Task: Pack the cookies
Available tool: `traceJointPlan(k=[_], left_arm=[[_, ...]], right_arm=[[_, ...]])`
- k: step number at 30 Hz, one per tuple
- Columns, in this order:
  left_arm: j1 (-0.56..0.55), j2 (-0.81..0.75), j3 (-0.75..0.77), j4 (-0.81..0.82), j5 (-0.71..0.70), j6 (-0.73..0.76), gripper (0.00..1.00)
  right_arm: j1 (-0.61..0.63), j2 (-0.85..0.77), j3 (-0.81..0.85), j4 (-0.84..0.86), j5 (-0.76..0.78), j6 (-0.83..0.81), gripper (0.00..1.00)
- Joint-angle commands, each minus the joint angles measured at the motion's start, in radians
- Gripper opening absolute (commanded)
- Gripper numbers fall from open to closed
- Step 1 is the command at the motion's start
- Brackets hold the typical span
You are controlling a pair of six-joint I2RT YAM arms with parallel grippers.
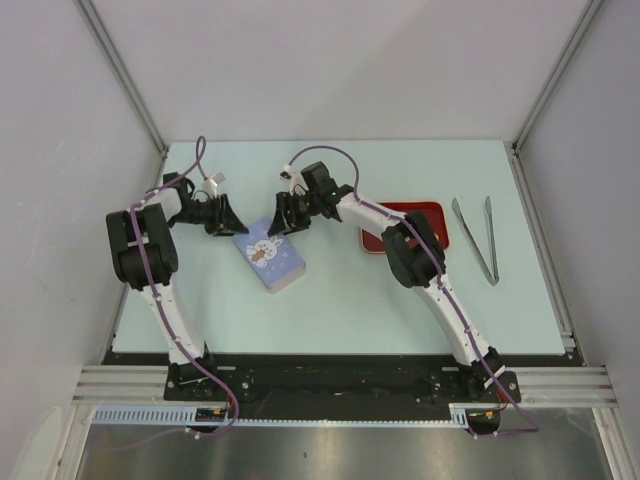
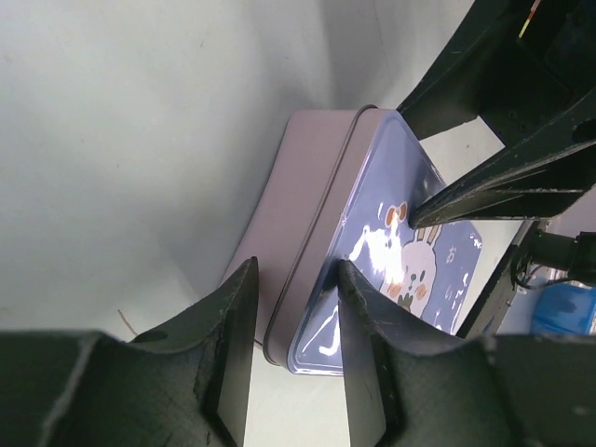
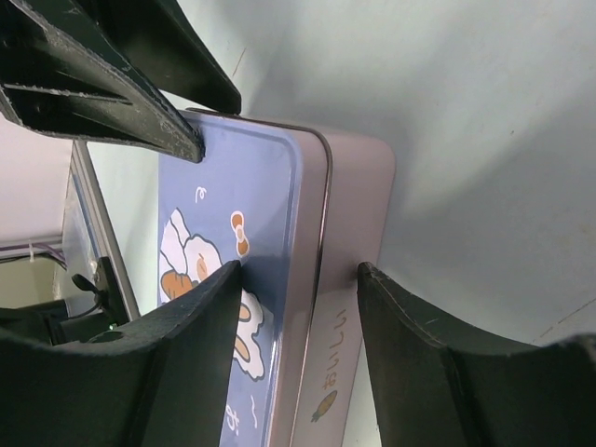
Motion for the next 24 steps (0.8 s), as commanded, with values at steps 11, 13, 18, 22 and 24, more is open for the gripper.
traceJointPlan(k=[11, 13, 18, 22, 24], left_arm=[[-0.010, 0.055, -0.028, -0.036, -0.205, 0.022, 0.42], [-0.017, 0.049, -0.028, -0.031, -0.196, 0.014, 0.45], [-0.055, 0.040, -0.023, -0.010, -0.214, -0.018, 0.46], [-0.099, 0.045, -0.013, 0.015, -0.231, -0.051, 0.47], [-0.122, 0.055, -0.002, 0.026, -0.231, -0.076, 0.47]], right_arm=[[-0.023, -0.116, -0.096, -0.051, 0.027, -0.057, 0.57], [-0.027, -0.131, -0.110, -0.055, 0.038, -0.066, 0.56], [-0.036, -0.159, -0.146, -0.091, 0.082, -0.106, 0.55], [-0.041, -0.177, -0.165, -0.116, 0.124, -0.135, 0.54], [-0.047, -0.189, -0.179, -0.124, 0.144, -0.141, 0.53]])
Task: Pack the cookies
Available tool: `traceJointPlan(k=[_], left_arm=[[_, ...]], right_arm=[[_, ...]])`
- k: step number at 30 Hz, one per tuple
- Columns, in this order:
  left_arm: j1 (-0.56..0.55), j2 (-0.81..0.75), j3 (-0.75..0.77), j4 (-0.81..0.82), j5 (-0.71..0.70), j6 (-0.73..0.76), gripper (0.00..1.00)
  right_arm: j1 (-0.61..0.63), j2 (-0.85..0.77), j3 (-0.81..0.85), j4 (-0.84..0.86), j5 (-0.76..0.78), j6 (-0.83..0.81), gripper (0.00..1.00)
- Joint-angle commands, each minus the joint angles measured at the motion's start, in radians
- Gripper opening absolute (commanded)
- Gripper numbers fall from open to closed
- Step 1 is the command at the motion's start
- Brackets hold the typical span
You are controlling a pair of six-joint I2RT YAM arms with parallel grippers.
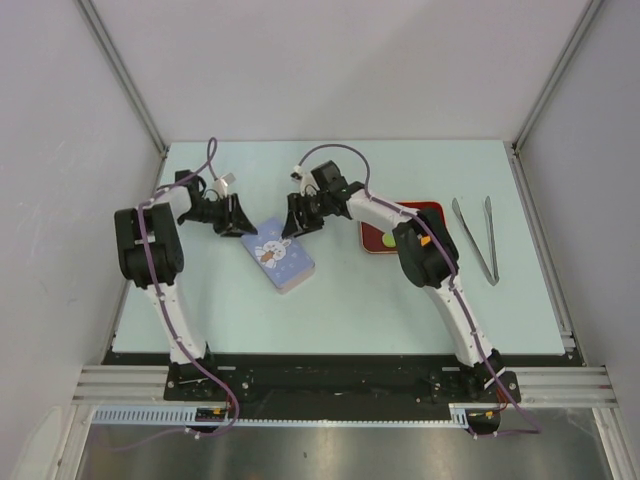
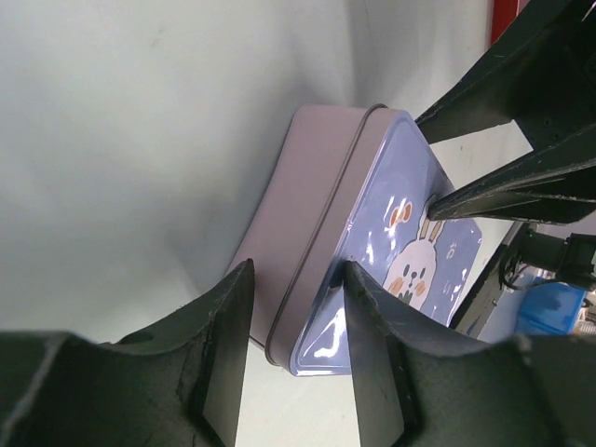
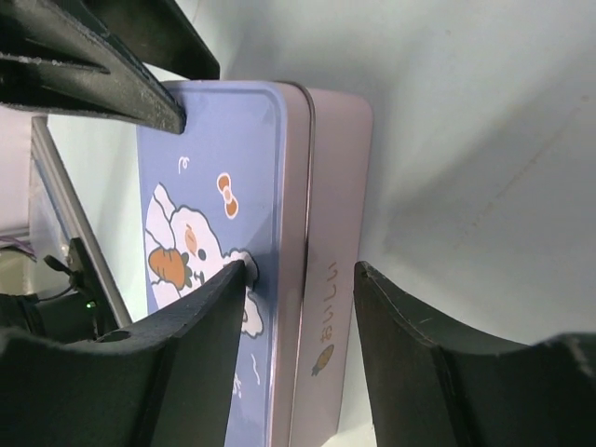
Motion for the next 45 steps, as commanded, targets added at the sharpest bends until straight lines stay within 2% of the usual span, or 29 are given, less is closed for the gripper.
traceJointPlan(k=[1, 11, 22, 30, 35, 45], left_arm=[[-0.080, 0.058, 0.011, 0.032, -0.200, -0.009, 0.47], [-0.163, 0.141, 0.205, 0.034, -0.214, -0.120, 0.47], [-0.272, 0.287, 0.525, -0.053, -0.246, -0.154, 0.49], [-0.318, 0.327, 0.580, -0.030, -0.242, -0.210, 0.50], [-0.335, 0.334, 0.603, -0.026, -0.234, -0.215, 0.57], [-0.359, 0.340, 0.641, -0.004, -0.211, -0.230, 0.61]], right_arm=[[-0.018, -0.068, -0.033, -0.050, 0.095, -0.064, 0.53], [-0.062, -0.146, -0.117, -0.061, 0.211, -0.105, 0.53], [-0.099, -0.243, -0.229, -0.057, 0.271, -0.139, 0.53], [-0.099, -0.321, -0.329, -0.040, 0.288, -0.156, 0.53], [-0.095, -0.353, -0.355, -0.040, 0.274, -0.158, 0.53], [-0.091, -0.415, -0.402, -0.035, 0.247, -0.170, 0.52]])
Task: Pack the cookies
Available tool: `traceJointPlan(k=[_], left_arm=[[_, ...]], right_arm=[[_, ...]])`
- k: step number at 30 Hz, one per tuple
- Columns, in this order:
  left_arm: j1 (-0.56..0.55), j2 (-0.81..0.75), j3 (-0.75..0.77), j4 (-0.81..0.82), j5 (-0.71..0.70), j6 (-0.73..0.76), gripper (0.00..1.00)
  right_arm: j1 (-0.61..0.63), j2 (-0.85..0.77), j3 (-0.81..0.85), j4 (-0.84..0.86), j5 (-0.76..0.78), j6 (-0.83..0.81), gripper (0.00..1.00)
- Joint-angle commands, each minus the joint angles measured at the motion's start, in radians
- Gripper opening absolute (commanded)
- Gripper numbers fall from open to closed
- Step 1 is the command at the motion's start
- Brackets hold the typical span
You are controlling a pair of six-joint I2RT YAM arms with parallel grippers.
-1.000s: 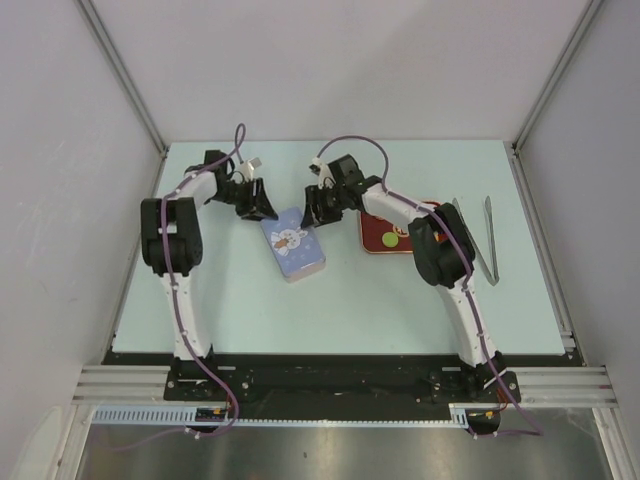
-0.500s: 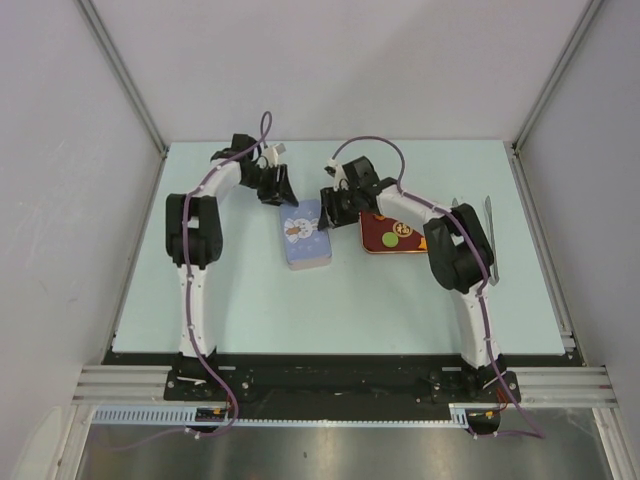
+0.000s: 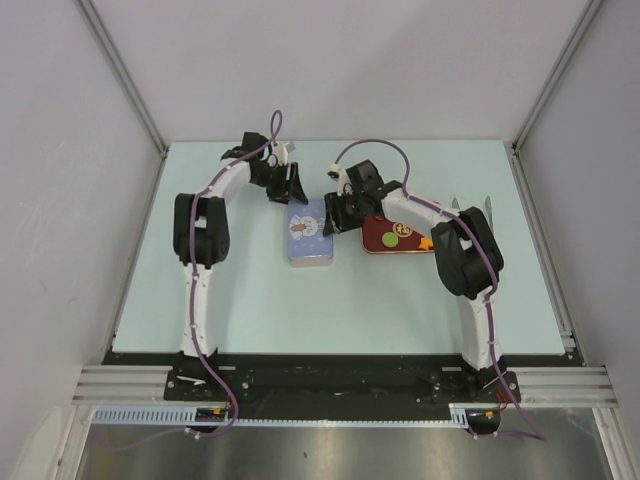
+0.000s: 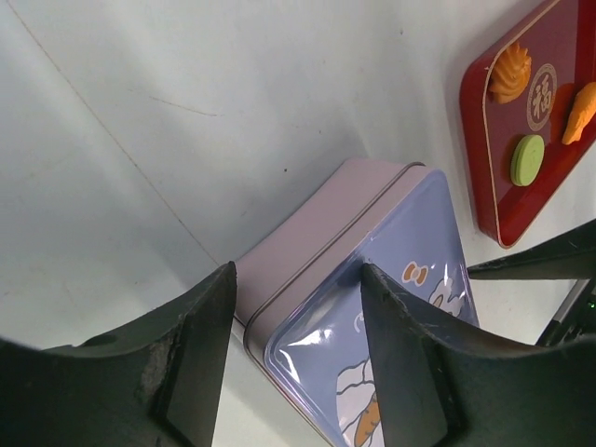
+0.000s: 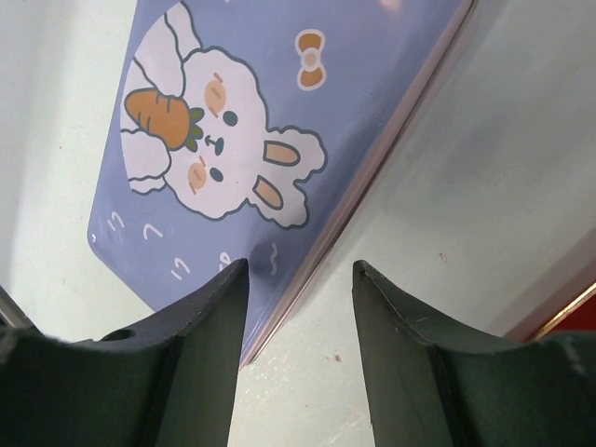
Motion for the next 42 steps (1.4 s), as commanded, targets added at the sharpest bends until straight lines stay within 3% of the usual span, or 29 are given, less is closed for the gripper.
traceJointPlan(k=[1, 17, 24, 26, 27, 30, 33, 37, 42], left_arm=[[-0.023, 0.015, 0.032, 0.007, -0.024, -0.015, 0.62], [-0.026, -0.218, -0.106, 0.071, -0.072, -0.009, 0.71], [-0.020, -0.358, -0.165, 0.121, -0.133, 0.009, 0.77], [-0.017, -0.400, -0.181, 0.131, -0.150, 0.017, 0.77], [-0.014, -0.415, -0.191, 0.147, -0.168, 0.017, 0.78], [-0.005, -0.493, -0.258, 0.194, -0.224, 0.019, 0.78], [0.000, -0.605, -0.356, 0.260, -0.296, 0.037, 0.79], [-0.002, -0.780, -0.587, 0.406, -0.461, 0.045, 0.86], [-0.002, -0.990, -0.737, 0.529, -0.632, 0.034, 0.95]], right_arm=[[0.007, -0.089, -0.015, 0.011, -0.015, -0.021, 0.52], [0.007, -0.225, -0.008, 0.002, -0.040, -0.065, 0.55], [0.005, -0.328, -0.029, 0.005, 0.152, -0.177, 0.57], [0.005, -0.359, -0.061, 0.032, 0.233, -0.217, 0.68], [0.005, -0.397, -0.077, 0.045, 0.264, -0.230, 0.80], [-0.001, -0.462, -0.143, 0.106, 0.397, -0.271, 0.82], [-0.027, -0.537, -0.193, 0.169, 0.542, -0.293, 0.96], [-0.099, -0.594, -0.203, 0.169, 0.617, -0.299, 0.98], [-0.241, -0.667, -0.212, 0.137, 0.576, -0.219, 1.00]])
